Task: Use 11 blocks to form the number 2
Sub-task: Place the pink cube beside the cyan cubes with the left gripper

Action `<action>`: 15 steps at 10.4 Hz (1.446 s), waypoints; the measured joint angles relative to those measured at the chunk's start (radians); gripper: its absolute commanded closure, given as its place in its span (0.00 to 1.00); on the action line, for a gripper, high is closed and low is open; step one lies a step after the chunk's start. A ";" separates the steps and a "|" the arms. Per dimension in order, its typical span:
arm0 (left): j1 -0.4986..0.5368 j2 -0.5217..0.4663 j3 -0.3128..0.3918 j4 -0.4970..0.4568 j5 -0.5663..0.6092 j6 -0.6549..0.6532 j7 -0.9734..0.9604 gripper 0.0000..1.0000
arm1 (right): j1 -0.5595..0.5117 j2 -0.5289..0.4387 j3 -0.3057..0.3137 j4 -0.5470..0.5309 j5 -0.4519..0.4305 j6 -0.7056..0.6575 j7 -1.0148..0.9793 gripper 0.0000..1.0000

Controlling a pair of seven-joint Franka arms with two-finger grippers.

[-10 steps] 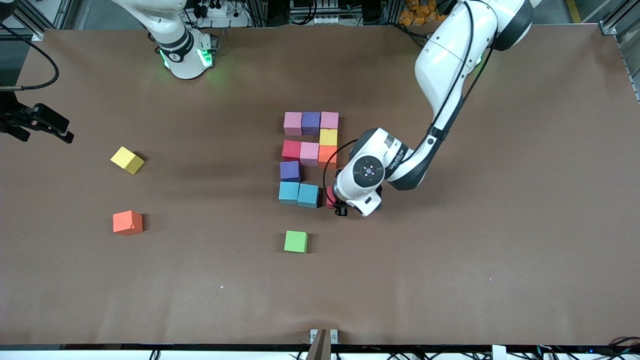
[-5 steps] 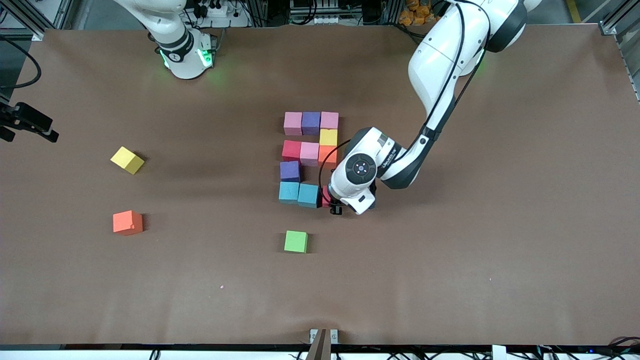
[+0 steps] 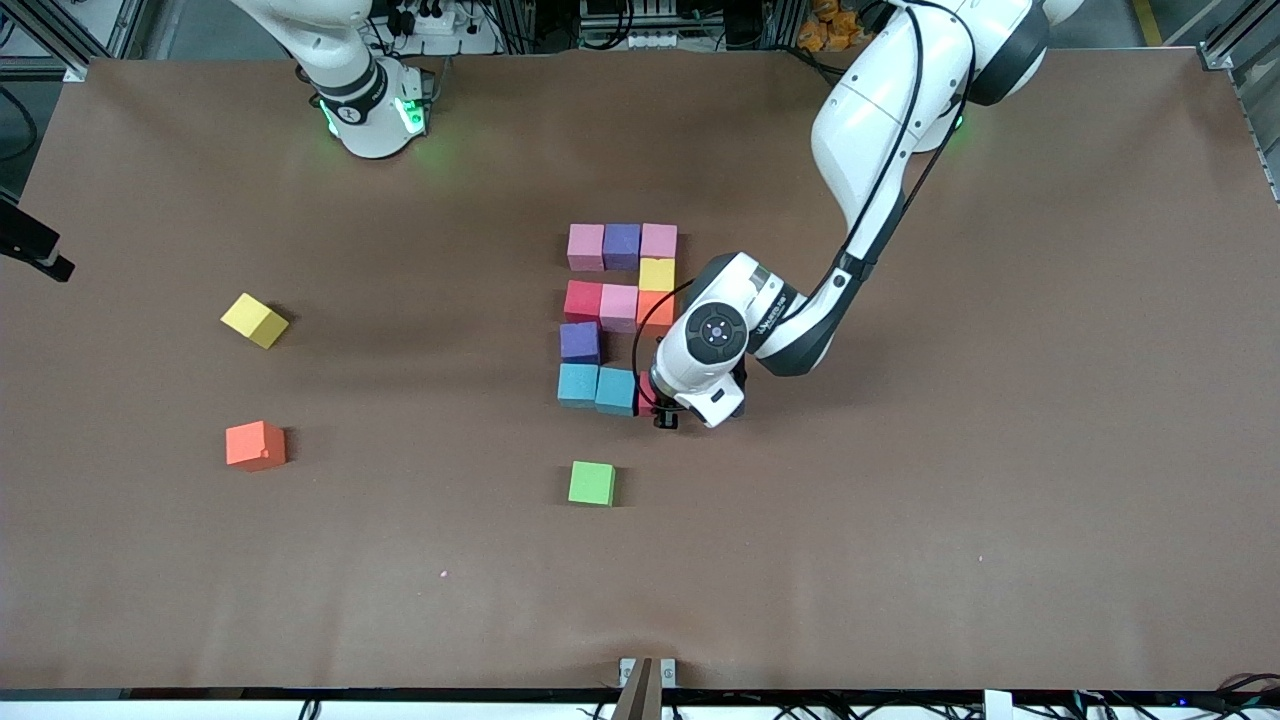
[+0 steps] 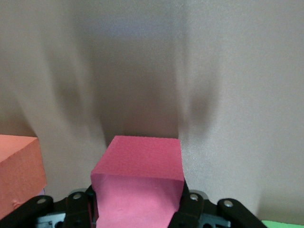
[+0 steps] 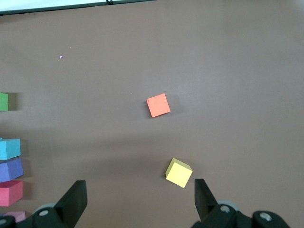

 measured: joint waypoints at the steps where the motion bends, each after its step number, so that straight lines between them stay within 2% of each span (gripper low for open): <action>1: 0.000 0.000 0.001 0.001 0.000 0.002 0.000 0.79 | 0.000 0.000 0.000 0.000 0.000 0.006 0.000 0.00; 11: -0.025 0.013 0.027 0.010 0.000 0.037 0.000 0.78 | -0.007 0.006 -0.001 0.003 0.000 0.027 0.000 0.00; 13: -0.027 0.016 0.027 0.012 0.000 0.038 0.000 0.75 | -0.008 0.006 -0.001 0.004 0.000 0.030 0.000 0.00; 14: -0.028 0.016 0.029 0.012 0.000 0.038 0.000 0.68 | -0.008 0.006 -0.001 0.004 0.000 0.031 -0.001 0.00; 15: -0.029 0.016 0.030 0.013 0.000 0.038 0.000 0.37 | -0.007 0.006 0.001 0.004 0.000 0.031 -0.002 0.00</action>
